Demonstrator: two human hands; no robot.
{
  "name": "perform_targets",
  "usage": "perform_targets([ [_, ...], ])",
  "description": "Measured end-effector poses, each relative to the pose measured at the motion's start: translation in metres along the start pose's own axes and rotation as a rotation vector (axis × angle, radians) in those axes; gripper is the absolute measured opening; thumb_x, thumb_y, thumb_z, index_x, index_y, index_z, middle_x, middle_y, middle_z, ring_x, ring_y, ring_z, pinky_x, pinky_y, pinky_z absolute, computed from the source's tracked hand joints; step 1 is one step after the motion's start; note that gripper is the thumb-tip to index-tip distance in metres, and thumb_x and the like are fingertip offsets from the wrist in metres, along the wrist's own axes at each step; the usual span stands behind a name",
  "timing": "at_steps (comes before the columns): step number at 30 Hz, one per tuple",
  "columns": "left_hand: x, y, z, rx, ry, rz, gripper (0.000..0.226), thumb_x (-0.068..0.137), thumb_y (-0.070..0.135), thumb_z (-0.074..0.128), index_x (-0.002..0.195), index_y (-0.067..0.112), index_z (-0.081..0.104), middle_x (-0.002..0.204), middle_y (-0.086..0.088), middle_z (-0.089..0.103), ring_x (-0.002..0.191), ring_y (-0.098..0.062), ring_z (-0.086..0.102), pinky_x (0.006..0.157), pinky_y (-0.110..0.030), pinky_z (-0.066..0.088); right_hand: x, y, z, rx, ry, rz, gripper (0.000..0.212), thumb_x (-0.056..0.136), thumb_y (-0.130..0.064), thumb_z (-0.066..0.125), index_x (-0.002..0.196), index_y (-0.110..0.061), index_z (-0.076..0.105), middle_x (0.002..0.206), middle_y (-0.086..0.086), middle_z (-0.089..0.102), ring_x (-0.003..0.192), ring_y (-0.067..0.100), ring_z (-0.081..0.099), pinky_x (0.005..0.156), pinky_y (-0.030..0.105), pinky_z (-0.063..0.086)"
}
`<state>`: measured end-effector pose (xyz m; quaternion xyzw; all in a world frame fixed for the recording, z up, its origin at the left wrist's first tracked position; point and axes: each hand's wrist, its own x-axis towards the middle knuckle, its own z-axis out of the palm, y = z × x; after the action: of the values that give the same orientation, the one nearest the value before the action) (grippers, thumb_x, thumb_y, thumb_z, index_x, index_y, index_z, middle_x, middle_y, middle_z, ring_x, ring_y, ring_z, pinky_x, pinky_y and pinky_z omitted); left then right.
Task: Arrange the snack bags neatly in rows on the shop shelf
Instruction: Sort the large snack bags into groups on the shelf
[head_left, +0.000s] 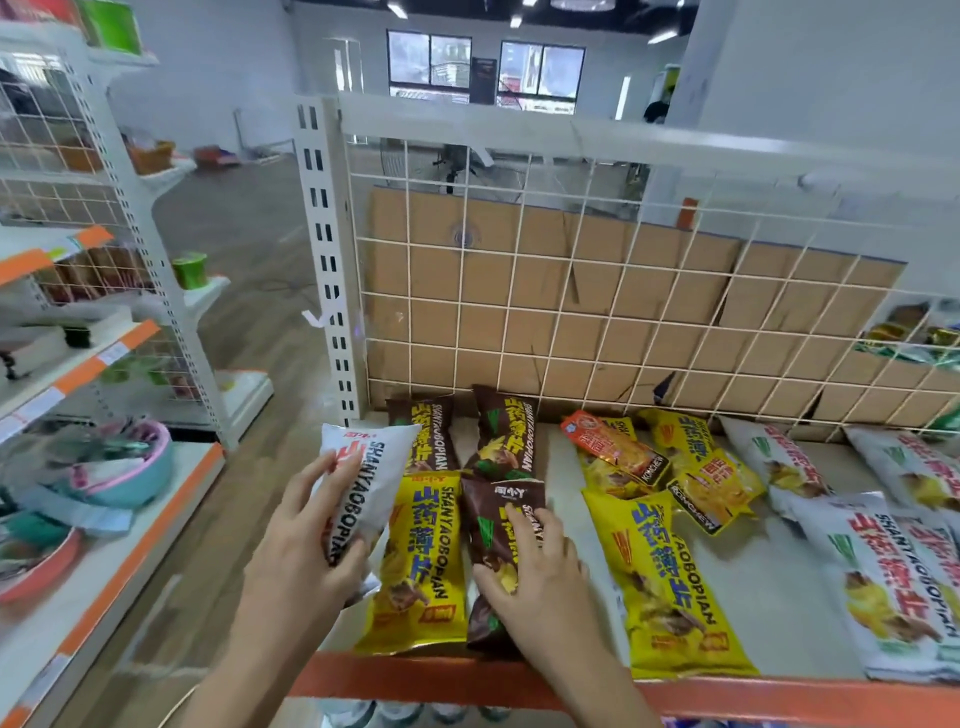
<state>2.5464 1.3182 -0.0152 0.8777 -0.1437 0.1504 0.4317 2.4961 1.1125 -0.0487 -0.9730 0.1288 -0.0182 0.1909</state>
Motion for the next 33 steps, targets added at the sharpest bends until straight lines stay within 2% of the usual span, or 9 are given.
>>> perform_targets([
  [4, -0.003, 0.002, 0.006, -0.019, -0.003, 0.026, 0.072, 0.076, 0.007, 0.068, 0.133, 0.043, 0.043, 0.137, 0.022, 0.040, 0.108, -0.005, 0.052, 0.069, -0.023, 0.043, -0.012, 0.005, -0.008, 0.051, 0.064, -0.059, 0.088, 0.063, -0.071, 0.005, 0.144, -0.036, 0.019, 0.155, -0.008, 0.007, 0.142, 0.013, 0.008, 0.114, 0.032, 0.014],
  [11, -0.003, 0.021, 0.026, -0.075, -0.067, 0.103, 0.073, 0.078, 0.006, 0.066, 0.131, 0.049, 0.040, 0.132, 0.032, 0.036, 0.107, 0.020, 0.038, 0.071, -0.008, 0.035, -0.033, 0.022, -0.038, 0.290, 0.207, -0.114, 0.062, 0.075, -0.063, 0.027, 0.132, -0.039, 0.039, 0.133, -0.023, 0.038, 0.122, -0.005, 0.034, 0.104, 0.021, 0.030],
  [16, -0.003, 0.047, 0.050, -0.063, -0.130, 0.182, 0.070, 0.080, 0.013, 0.069, 0.134, 0.046, 0.039, 0.137, 0.029, 0.033, 0.113, 0.010, 0.039, 0.073, -0.011, 0.037, -0.042, 0.046, -0.063, 0.385, 0.283, -0.102, 0.052, 0.075, -0.060, 0.032, 0.124, -0.044, 0.043, 0.114, -0.038, 0.037, 0.112, -0.007, 0.042, 0.094, 0.014, 0.036],
  [19, -0.004, 0.071, 0.073, -0.095, -0.152, 0.231, 0.065, 0.081, 0.021, 0.068, 0.136, 0.042, 0.040, 0.140, 0.031, 0.031, 0.121, 0.010, 0.036, 0.086, -0.021, 0.041, -0.046, 0.067, -0.076, 0.447, 0.319, -0.077, 0.041, 0.074, -0.058, 0.036, 0.114, -0.053, 0.041, 0.113, -0.031, 0.047, 0.108, -0.007, 0.045, 0.088, 0.013, 0.039],
  [22, -0.007, 0.103, 0.098, -0.120, -0.178, 0.294, 0.060, 0.077, 0.045, 0.054, 0.136, 0.042, 0.040, 0.140, 0.032, 0.029, 0.124, 0.015, 0.032, 0.089, -0.012, 0.035, -0.048, 0.090, -0.093, 0.578, 0.318, -0.045, 0.032, 0.076, -0.052, 0.048, 0.109, -0.052, 0.045, 0.110, -0.026, 0.054, 0.104, -0.007, 0.049, 0.081, 0.007, 0.040],
  [25, -0.013, 0.137, 0.128, -0.148, -0.205, 0.336, 0.062, 0.075, 0.040, 0.053, 0.136, 0.042, 0.040, 0.139, 0.036, 0.025, 0.123, 0.018, 0.030, 0.088, -0.003, 0.032, -0.046, 0.116, -0.110, 0.795, 0.253, 0.004, 0.028, 0.084, -0.035, 0.059, 0.108, -0.047, 0.050, 0.106, -0.016, 0.061, 0.097, -0.004, 0.056, 0.076, 0.011, 0.045],
  [28, -0.022, 0.173, 0.155, -0.165, -0.215, 0.345, 0.062, 0.076, 0.041, 0.052, 0.136, 0.043, 0.037, 0.141, 0.034, 0.024, 0.125, 0.013, 0.032, 0.092, -0.012, 0.036, -0.041, 0.142, -0.126, 0.950, 0.165, 0.039, 0.025, 0.086, -0.042, 0.059, 0.109, -0.046, 0.050, 0.105, -0.019, 0.065, 0.099, -0.005, 0.059, 0.089, 0.023, 0.048],
  [31, -0.030, 0.201, 0.183, -0.202, -0.224, 0.373, 0.065, 0.074, 0.029, 0.058, 0.135, 0.040, 0.039, 0.141, 0.030, 0.029, 0.123, 0.010, 0.037, 0.093, 0.003, 0.025, -0.034, 0.166, -0.139, 1.087, 0.087, 0.036, 0.044, 0.074, -0.058, 0.056, 0.110, -0.035, 0.059, 0.105, -0.010, 0.069, 0.098, 0.011, 0.065, 0.090, 0.037, 0.051],
  [33, -0.034, 0.217, 0.200, -0.226, -0.247, 0.364, 0.066, 0.074, 0.028, 0.059, 0.136, 0.038, 0.038, 0.141, 0.029, 0.029, 0.126, 0.008, 0.035, 0.093, 0.004, 0.024, -0.031, 0.179, -0.147, 1.216, 0.049, 0.044, 0.047, 0.076, -0.050, 0.057, 0.116, -0.027, 0.056, 0.106, -0.002, 0.070, 0.097, 0.017, 0.066, 0.085, 0.035, 0.053],
])
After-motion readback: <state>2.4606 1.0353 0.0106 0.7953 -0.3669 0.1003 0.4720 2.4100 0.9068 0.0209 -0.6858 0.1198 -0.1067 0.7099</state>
